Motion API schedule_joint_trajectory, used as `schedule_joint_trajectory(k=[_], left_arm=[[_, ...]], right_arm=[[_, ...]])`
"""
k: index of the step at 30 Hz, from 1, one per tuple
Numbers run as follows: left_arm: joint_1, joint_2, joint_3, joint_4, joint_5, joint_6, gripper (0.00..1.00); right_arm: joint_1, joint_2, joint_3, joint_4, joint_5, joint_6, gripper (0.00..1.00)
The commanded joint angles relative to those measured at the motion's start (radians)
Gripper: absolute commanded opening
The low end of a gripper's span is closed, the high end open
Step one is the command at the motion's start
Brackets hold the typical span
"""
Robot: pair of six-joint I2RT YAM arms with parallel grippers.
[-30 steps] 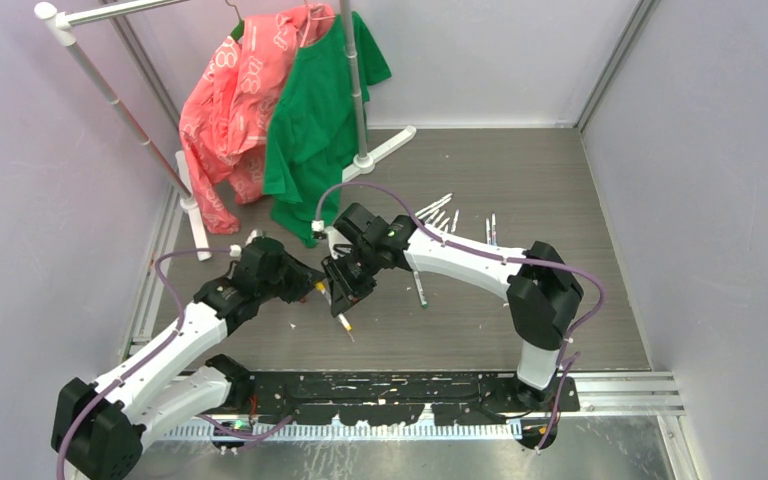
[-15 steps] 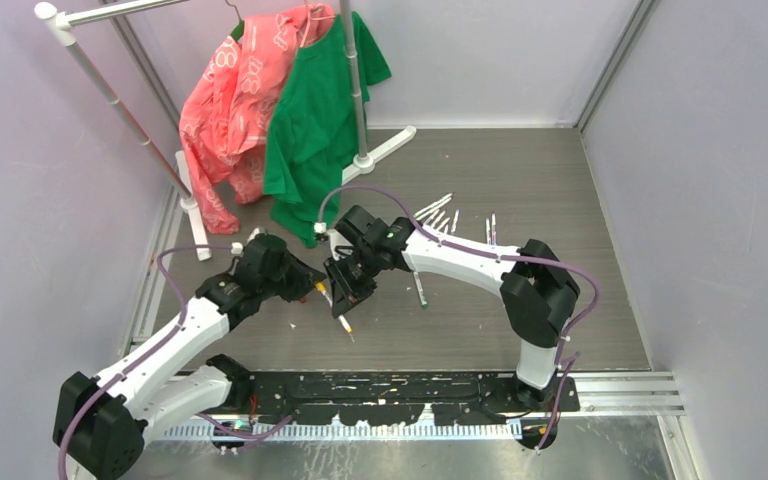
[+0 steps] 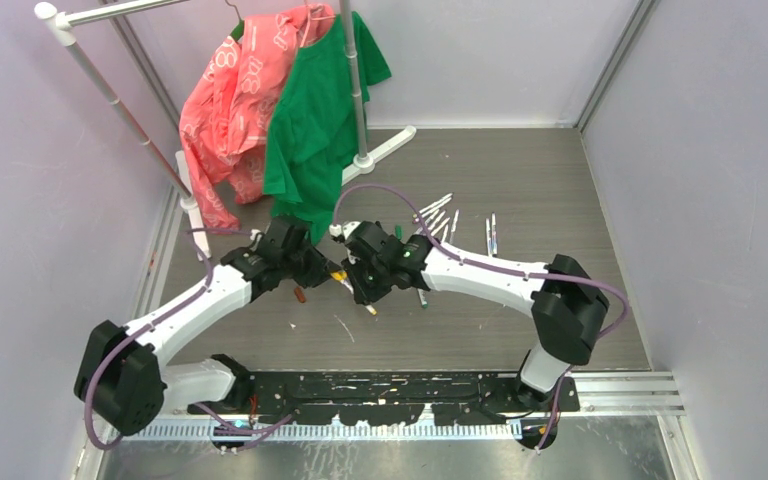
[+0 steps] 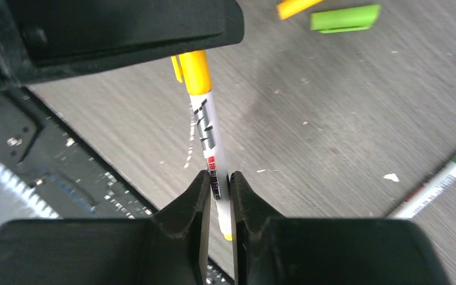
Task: Open the pen caps
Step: Open the pen cap from the pen, then place the pen at the center of the board, then place the pen cap at the center of the board.
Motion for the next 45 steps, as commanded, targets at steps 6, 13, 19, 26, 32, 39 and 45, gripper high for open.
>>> schedule_joint_trajectory(k=[6,13,19,26,32,39,45], left_arm=[[0.010,0.123,0.126,0.057,-0.015,-0.024,0.00],[0.016,0.225,0.146,0.357,0.112,0.067,0.00],[0.048,0.240,0.081,0.625,0.270,0.134,0.00],[0.107,0.218,-0.016,0.818,0.381,0.125,0.00],[0.144,0.237,0.016,0.656,0.406,0.163,0.00],[0.056,0.370,0.266,0.069,0.252,0.404,0.00],[0.024,0.443,0.326,-0.132,0.120,0.459,0.07]], right_arm=[[0.022,-0.104,-0.163,-0.052,0.316,-0.022,0.01],[-0.004,-0.186,-0.209,-0.009,-0.029,0.070,0.01],[-0.131,-0.273,-0.279,0.121,-0.335,0.204,0.01],[-0.294,-0.302,-0.404,0.371,-0.639,0.421,0.01],[-0.325,-0.337,-0.388,0.290,-0.533,0.381,0.01],[-0.332,-0.334,-0.239,-0.061,0.143,0.240,0.01],[-0.380,-0.224,-0.175,-0.138,0.436,0.252,0.01]])
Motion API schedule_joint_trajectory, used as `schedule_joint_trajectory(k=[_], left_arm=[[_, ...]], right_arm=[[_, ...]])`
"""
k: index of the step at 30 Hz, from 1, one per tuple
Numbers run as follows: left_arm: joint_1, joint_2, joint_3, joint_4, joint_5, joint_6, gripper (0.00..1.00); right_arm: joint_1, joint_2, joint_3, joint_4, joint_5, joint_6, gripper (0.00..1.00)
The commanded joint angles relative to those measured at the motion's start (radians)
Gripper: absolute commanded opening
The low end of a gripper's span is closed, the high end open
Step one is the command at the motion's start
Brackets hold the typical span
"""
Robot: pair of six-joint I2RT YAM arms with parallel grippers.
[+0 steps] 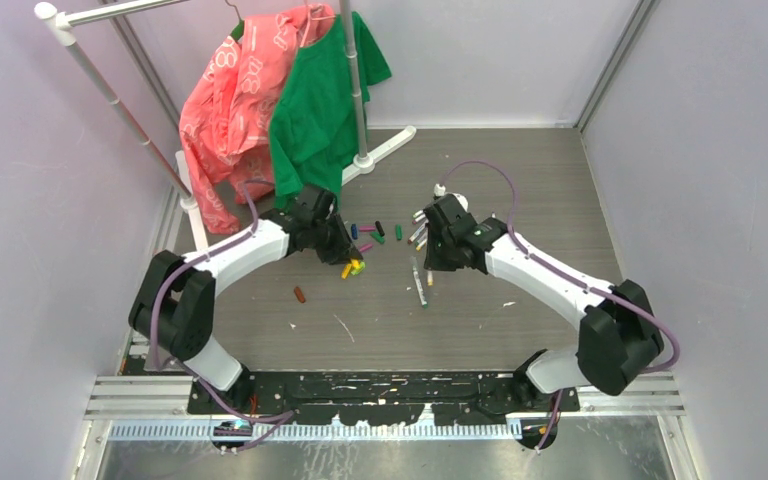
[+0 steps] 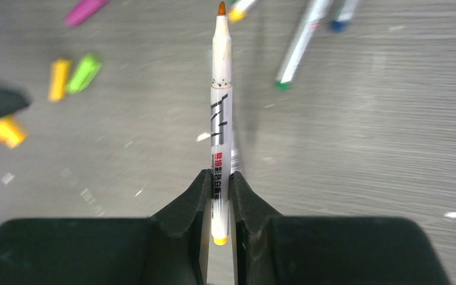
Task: Open the pen caps
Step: Place the pen cap at the center of the board.
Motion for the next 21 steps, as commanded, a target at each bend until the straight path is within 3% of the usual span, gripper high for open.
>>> schedule_joint_trajectory(k=[1,12,21], left_arm=[[-0.014,0.045,0.047,-0.231,-0.117,0.090,0.09],[-0.039,0.143,0.109,-0.289,-0.137,0.153,0.19],[-0.039,0.160,0.126,-0.333,-0.155,0.176,0.32]], right_arm=[[-0.044,0.089,0.077,-0.099,0.326,-0.016,0.01],[-0.155,0.358,0.165,-0.045,0.354,-0.047,0.05],[-0.157,0.435,0.232,-0.046,0.346,-0.070,0.42]])
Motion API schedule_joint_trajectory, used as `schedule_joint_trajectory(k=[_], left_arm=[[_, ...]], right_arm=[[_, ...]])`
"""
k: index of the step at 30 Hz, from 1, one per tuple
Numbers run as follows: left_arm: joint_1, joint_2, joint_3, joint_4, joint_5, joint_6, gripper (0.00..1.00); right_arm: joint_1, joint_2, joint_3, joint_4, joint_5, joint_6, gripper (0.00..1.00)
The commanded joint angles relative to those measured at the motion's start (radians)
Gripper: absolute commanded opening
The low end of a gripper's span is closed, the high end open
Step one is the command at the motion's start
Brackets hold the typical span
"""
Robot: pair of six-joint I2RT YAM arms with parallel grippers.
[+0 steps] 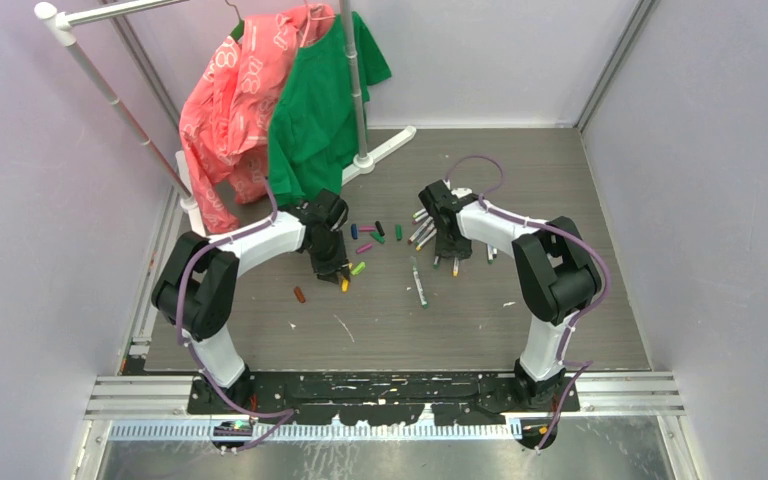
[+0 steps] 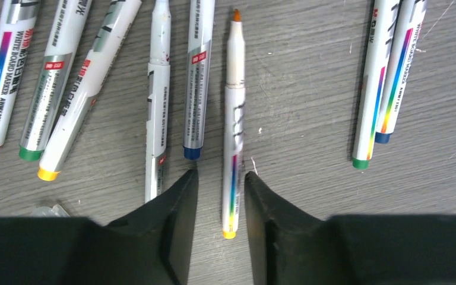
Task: Open the pen caps
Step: Place the pen cap at the center of the board, then pick up the pen from the center of the board.
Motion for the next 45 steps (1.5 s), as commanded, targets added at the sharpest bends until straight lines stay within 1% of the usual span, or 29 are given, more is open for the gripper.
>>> schedule_joint_trajectory(k=[1,3,6,12,16,20,23,24,25,26,27,32,39,42,43,45], left_arm=[[-0.003,-0.004,0.035,-0.035,-0.023,0.028,0.32],[-0.002,-0.005,0.040,-0.042,-0.025,0.028,0.32],[-0.002,-0.015,0.047,-0.052,-0.031,0.022,0.33],[-0.002,-0.053,0.051,-0.042,-0.011,0.010,0.39],[-0.003,-0.081,0.033,-0.017,0.020,-0.008,0.43],[-0.002,-0.112,0.013,-0.004,0.024,-0.017,0.48],[-0.003,-0.130,-0.001,0.006,0.022,-0.021,0.56],[-0.002,-0.137,-0.008,0.010,0.025,-0.023,0.68],[-0.002,-0.144,-0.016,0.014,0.025,-0.026,0.84],[-0.002,-0.149,-0.022,0.020,0.027,-0.028,0.94],[-0.003,-0.155,-0.026,0.022,0.029,-0.028,0.95],[-0.002,-0.173,-0.033,0.022,0.016,-0.028,0.88],[-0.003,-0.171,-0.041,0.029,0.020,-0.044,0.88],[0.001,-0.169,-0.052,0.047,0.039,-0.057,0.85],[0.003,-0.170,-0.058,0.060,0.047,-0.064,0.79],[0.010,-0.177,-0.079,0.091,0.071,-0.082,0.56]], right_arm=[[0.002,-0.022,0.052,0.007,0.038,-0.016,0.44],[0.004,-0.038,0.057,-0.003,0.049,-0.022,0.47],[0.017,-0.077,0.061,-0.011,0.048,-0.040,0.49],[0.107,-0.144,0.091,-0.068,0.003,-0.096,0.50],[0.185,-0.137,0.130,-0.125,-0.047,-0.108,0.50],[0.229,-0.105,0.143,-0.153,-0.102,-0.108,0.50],[0.244,-0.074,0.139,-0.158,-0.129,-0.110,0.50],[0.246,-0.065,0.138,-0.157,-0.136,-0.110,0.50],[0.248,-0.058,0.133,-0.158,-0.140,-0.110,0.49],[0.249,-0.051,0.131,-0.157,-0.143,-0.110,0.49],[0.250,-0.043,0.128,-0.158,-0.145,-0.110,0.49],[0.251,-0.011,0.106,-0.149,-0.180,-0.113,0.49],[0.255,0.002,0.059,-0.127,-0.214,-0.100,0.47],[0.255,0.001,0.031,-0.113,-0.235,-0.092,0.46],[0.255,0.001,0.017,-0.108,-0.245,-0.089,0.45],[0.256,-0.003,-0.002,-0.101,-0.253,-0.083,0.43]])
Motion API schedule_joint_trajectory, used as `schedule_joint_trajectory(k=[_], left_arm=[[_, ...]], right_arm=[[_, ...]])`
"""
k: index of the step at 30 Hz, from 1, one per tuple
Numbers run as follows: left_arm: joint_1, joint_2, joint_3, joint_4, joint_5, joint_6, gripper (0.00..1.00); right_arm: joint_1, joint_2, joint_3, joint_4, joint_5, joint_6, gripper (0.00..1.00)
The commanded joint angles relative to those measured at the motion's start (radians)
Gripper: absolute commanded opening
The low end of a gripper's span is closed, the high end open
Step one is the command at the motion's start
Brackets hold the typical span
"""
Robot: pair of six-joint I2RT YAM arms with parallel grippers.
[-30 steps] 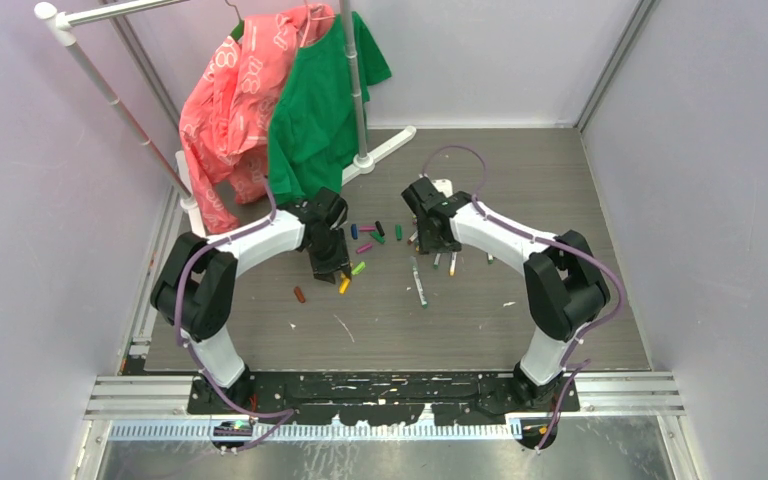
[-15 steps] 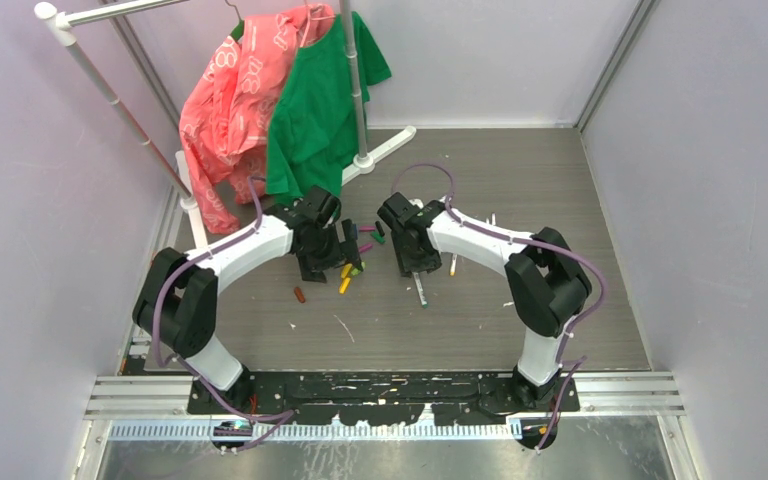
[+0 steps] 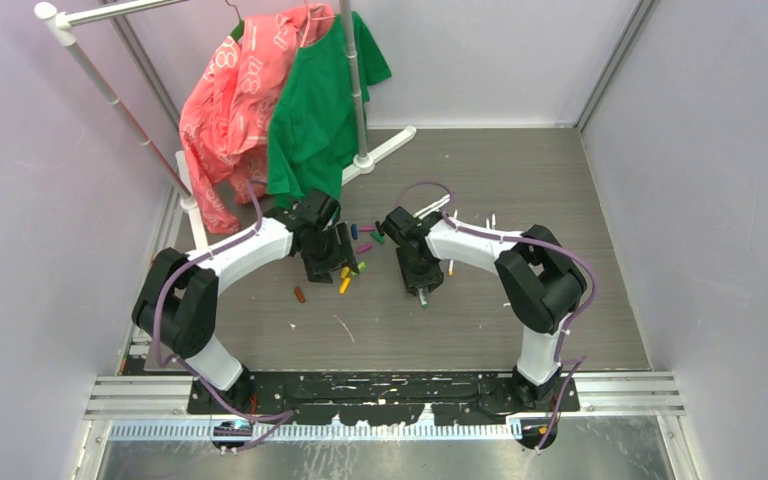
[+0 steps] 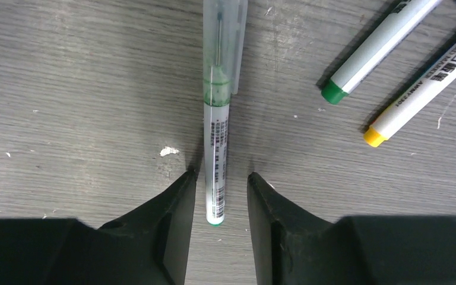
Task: Open the pen caps
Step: Pick up the pen from the center of the board.
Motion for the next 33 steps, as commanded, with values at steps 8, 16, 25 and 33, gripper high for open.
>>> schedule_joint_trajectory(k=[8,16,25,33], left_arm=[[0.037,-0.043,-0.098,0.174,0.139,-0.099,0.12],[0.041,-0.039,-0.136,0.295,0.242,-0.152,0.69],[0.040,-0.057,-0.202,0.500,0.325,-0.249,0.90],[0.040,-0.083,-0.221,0.576,0.330,-0.312,0.92]], right_arm=[[0.029,-0.040,-0.098,0.052,-0.064,0.042,0.18],[0.066,-0.221,-0.111,0.068,-0.132,0.042,0.01],[0.070,-0.314,-0.050,0.025,-0.288,0.057,0.01],[0.083,-0.317,-0.043,0.042,-0.336,0.074,0.01]])
